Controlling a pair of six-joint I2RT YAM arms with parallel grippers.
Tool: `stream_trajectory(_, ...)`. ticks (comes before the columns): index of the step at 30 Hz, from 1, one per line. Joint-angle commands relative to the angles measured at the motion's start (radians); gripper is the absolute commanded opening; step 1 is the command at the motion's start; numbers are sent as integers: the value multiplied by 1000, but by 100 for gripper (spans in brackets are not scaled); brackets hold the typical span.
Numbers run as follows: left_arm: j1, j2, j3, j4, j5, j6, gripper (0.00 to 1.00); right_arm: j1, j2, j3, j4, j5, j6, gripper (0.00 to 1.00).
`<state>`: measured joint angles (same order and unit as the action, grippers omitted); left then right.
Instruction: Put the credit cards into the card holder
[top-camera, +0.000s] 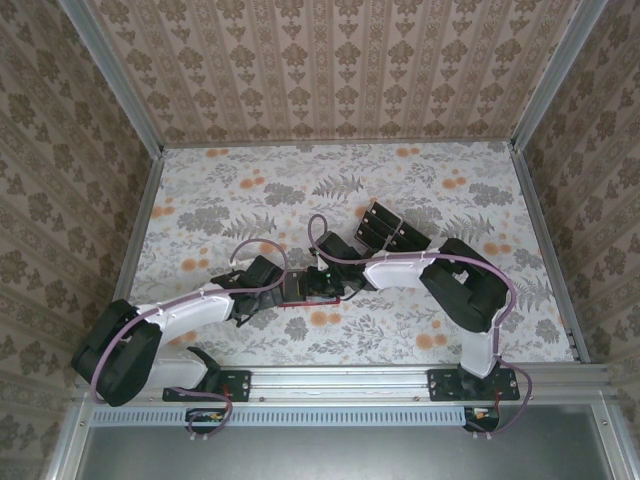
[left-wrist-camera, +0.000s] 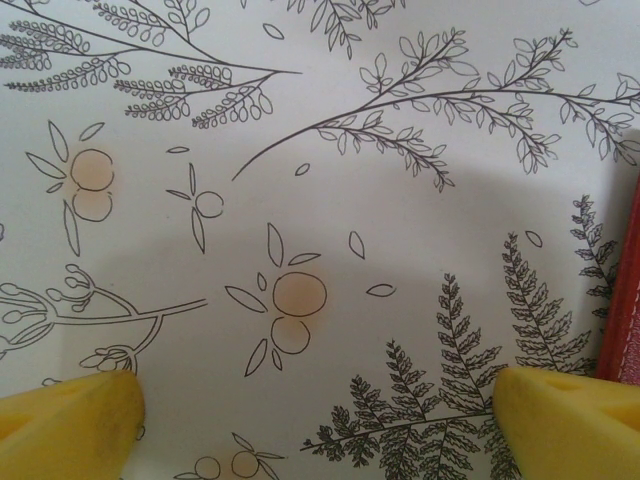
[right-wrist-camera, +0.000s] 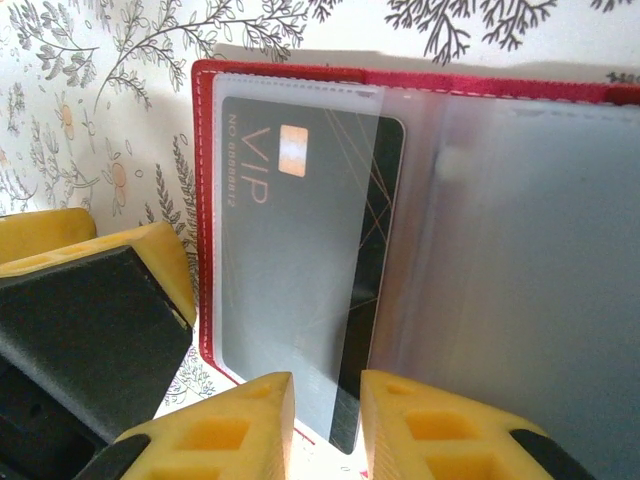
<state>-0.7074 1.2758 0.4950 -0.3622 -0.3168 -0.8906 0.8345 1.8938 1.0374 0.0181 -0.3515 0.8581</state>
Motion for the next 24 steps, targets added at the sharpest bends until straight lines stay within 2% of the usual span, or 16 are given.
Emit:
stream_trajectory(1,-8,42,-38,57,99,-27,100,4,27,30,-16,-21,-14,26)
stream_trajectory(17,-12,47,-49,73,106,-38,100,16,69,69,0,-61,0,25)
stream_trajectory(24,-9,1,-30,23,88,-32,100,14,28,75,1,-83,-11,28)
